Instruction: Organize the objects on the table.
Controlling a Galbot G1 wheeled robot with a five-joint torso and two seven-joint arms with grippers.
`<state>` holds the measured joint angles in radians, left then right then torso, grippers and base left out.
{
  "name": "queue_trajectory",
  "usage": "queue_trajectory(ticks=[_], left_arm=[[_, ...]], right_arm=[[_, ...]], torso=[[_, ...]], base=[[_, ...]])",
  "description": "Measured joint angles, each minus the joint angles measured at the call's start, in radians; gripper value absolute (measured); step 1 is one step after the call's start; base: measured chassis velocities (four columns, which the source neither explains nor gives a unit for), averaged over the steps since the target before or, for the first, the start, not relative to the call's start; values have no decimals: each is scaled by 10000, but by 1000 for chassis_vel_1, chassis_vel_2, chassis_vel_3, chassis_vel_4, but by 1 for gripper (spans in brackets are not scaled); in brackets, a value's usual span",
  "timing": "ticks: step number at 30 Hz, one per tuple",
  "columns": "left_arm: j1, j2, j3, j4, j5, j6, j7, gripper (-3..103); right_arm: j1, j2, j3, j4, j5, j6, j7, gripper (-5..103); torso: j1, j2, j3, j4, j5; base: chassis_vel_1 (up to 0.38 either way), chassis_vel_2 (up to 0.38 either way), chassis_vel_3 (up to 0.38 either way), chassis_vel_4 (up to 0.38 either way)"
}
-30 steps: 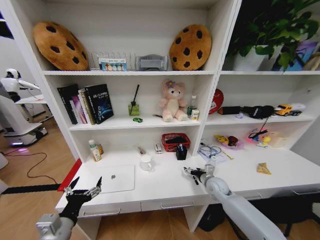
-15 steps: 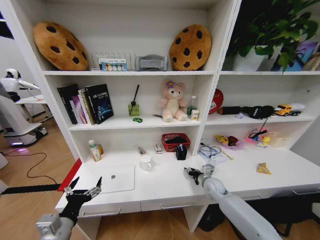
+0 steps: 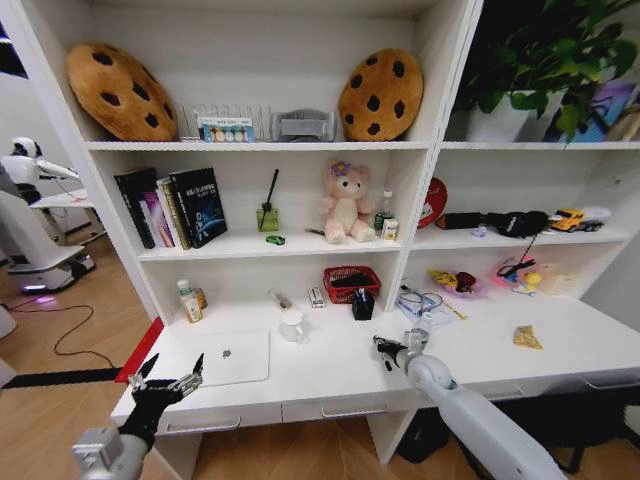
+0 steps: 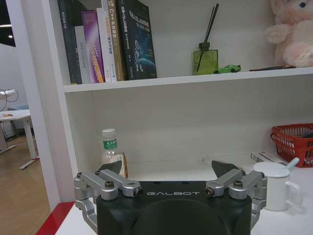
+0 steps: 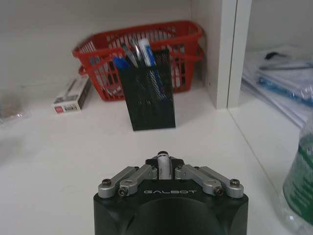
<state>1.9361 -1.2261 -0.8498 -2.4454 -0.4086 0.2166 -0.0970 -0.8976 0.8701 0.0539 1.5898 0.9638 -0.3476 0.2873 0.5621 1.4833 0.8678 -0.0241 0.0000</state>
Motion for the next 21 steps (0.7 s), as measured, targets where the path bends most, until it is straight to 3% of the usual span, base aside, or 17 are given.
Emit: queue_trajectory(ticks=[2, 3, 4, 5, 6, 7, 9, 15, 17, 18, 20, 21], left_arm=[[0, 0, 0, 0, 0, 0, 0, 100], [0, 0, 0, 0, 0, 0, 0, 100], [0, 0, 0, 0, 0, 0, 0, 100], [0, 0, 0, 0, 0, 0, 0, 100], [0, 0, 0, 0, 0, 0, 1, 100], [0, 0, 0, 0, 0, 0, 1, 100], [0, 0, -1, 0, 0, 0, 0, 100], [0, 0, 1, 0, 0, 0, 3, 100], [0, 0, 0, 0, 0, 0, 1, 100], [0, 0, 0, 0, 0, 0, 1, 100], [0, 0, 0, 0, 0, 0, 1, 100], [0, 0, 0, 0, 0, 0, 1, 100]], right_arm=[[147, -52, 74, 426, -988, 756, -266, 11], [147, -52, 74, 426, -988, 756, -266, 11], [308, -79, 86, 599, -1602, 1331, -487, 11], [1373, 179, -157, -165, -3933, 4522, -1165, 11], [1817, 448, -278, -1030, -4580, 5792, -1337, 11], [1817, 448, -278, -1030, -4580, 5792, -1337, 11], [2215, 851, -442, -2088, -5015, 7037, -1464, 11], [2444, 1126, -485, -2807, -5276, 7800, -1615, 11], [2772, 1558, -489, -3975, -5735, 8664, -1830, 11], [2772, 1558, -489, -3975, -5735, 8664, -1830, 11], [3340, 2428, -549, -5615, -6033, 9717, -2209, 11], [3340, 2428, -549, -5615, -6033, 9717, -2209, 11]], torso=[[0, 0, 0, 0, 0], [0, 0, 0, 0, 0], [0, 1, 0, 0, -2], [-1, 1, -1, 2, -3], [0, 0, 0, 4, -3], [0, 0, 0, 4, -3], [0, 0, 1, 2, 0], [0, 0, 0, 1, 3], [0, 1, 0, -2, -5], [0, 1, 0, -2, -5], [0, 1, 0, 1, -8], [0, 1, 0, 1, -8]], base=[[0, 0, 0, 0], [0, 0, 0, 0], [0, 0, 0, 0], [0, 0, 0, 0], [0, 0, 0, 0], [0, 0, 0, 0], [0, 0, 0, 0], [0, 0, 0, 0], [0, 0, 0, 0], [0, 0, 0, 0], [0, 0, 0, 0], [0, 0, 0, 0]])
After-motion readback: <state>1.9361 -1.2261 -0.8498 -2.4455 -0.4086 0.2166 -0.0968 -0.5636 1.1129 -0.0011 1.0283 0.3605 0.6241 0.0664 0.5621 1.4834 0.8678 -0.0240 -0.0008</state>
